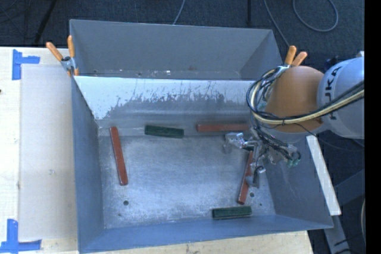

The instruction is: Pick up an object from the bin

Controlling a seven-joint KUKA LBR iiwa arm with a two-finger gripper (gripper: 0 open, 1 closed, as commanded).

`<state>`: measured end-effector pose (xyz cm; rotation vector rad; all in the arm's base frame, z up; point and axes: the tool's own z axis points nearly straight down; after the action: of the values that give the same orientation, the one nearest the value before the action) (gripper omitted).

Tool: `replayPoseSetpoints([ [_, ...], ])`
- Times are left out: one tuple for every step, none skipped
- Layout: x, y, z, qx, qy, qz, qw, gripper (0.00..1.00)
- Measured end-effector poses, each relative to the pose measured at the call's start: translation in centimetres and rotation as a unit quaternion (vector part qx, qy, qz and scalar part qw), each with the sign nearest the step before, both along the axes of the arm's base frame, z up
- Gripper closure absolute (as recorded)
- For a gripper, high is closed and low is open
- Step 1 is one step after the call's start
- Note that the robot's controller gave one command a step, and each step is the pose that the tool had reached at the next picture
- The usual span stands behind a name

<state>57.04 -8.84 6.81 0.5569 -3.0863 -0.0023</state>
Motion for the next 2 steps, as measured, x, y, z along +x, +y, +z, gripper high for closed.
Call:
replayPoseSetpoints([
  [3.1, -5.5, 1.9, -0.001, -0.0051, 0.092, 0.9958, 0.0],
  [2.5, -2.3, 0.2, 0.003, -0.0027, 0.38, 0.925, 0.0],
])
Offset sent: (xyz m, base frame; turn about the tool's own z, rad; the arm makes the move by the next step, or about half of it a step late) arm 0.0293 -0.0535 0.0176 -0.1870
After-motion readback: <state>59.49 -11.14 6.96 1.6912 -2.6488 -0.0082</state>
